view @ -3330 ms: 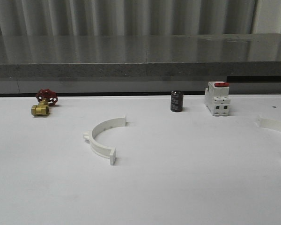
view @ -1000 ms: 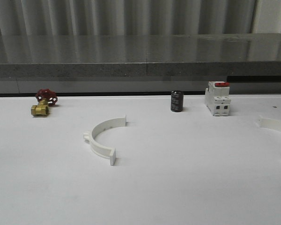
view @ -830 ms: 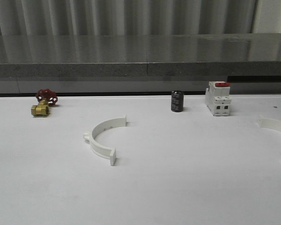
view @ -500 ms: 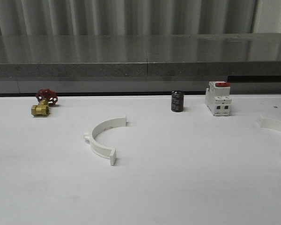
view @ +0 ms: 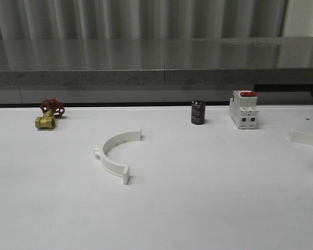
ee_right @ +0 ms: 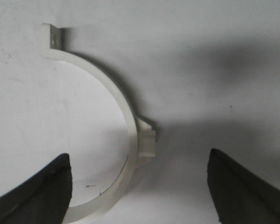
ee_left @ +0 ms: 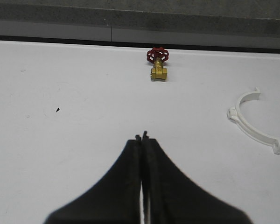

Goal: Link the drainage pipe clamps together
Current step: 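Grasp the other white clamp half with the right gripper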

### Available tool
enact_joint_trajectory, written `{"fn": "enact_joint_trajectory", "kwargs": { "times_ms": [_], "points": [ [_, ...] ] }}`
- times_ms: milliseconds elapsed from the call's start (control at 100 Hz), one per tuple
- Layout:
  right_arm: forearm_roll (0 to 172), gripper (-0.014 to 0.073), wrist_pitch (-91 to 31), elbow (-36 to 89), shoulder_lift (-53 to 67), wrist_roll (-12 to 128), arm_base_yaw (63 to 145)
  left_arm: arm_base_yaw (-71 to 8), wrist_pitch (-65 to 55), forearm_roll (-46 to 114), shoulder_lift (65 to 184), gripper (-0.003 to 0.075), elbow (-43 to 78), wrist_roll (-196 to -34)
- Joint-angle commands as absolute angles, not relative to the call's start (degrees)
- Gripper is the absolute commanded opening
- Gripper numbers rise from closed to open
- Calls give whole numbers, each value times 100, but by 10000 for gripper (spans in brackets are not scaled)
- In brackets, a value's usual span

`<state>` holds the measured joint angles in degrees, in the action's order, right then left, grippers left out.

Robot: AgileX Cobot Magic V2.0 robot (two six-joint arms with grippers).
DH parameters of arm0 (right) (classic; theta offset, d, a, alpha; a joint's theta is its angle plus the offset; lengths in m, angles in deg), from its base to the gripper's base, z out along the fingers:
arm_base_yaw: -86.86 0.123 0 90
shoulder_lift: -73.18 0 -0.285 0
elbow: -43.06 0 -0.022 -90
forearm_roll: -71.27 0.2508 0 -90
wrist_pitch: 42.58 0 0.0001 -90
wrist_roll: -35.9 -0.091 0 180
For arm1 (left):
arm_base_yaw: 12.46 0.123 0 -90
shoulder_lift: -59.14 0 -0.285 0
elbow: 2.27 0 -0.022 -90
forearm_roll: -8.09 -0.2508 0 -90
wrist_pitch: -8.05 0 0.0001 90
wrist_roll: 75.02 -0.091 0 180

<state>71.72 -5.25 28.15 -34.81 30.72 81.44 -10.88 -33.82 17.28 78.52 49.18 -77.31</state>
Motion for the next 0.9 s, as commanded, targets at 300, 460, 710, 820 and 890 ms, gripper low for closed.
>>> {"fn": "enact_joint_trajectory", "kwargs": {
  "times_ms": [300, 460, 710, 820, 890],
  "points": [
    [7249, 592, -969, 2985, -3649, 3146, 8100, -1080, -2972, 1814, 7906, -20, 4772, -7726],
    [7277, 592, -989, 2985, -3765, 3146, 8100, -1080, -2972, 1814, 7906, -20, 4772, -7726],
    [7313, 592, -983, 2985, -3834, 3146, 8100, -1080, -2972, 1814, 7906, -20, 4772, -7726],
    [7312, 592, -976, 2985, -3834, 3146, 8100, -1080, -2972, 1814, 7906, -20, 4772, -7726],
    [7312, 592, -993, 2985, -3834, 3146, 8100, -1080, -2972, 1814, 7906, -20, 4772, -7726]
  ]
}}
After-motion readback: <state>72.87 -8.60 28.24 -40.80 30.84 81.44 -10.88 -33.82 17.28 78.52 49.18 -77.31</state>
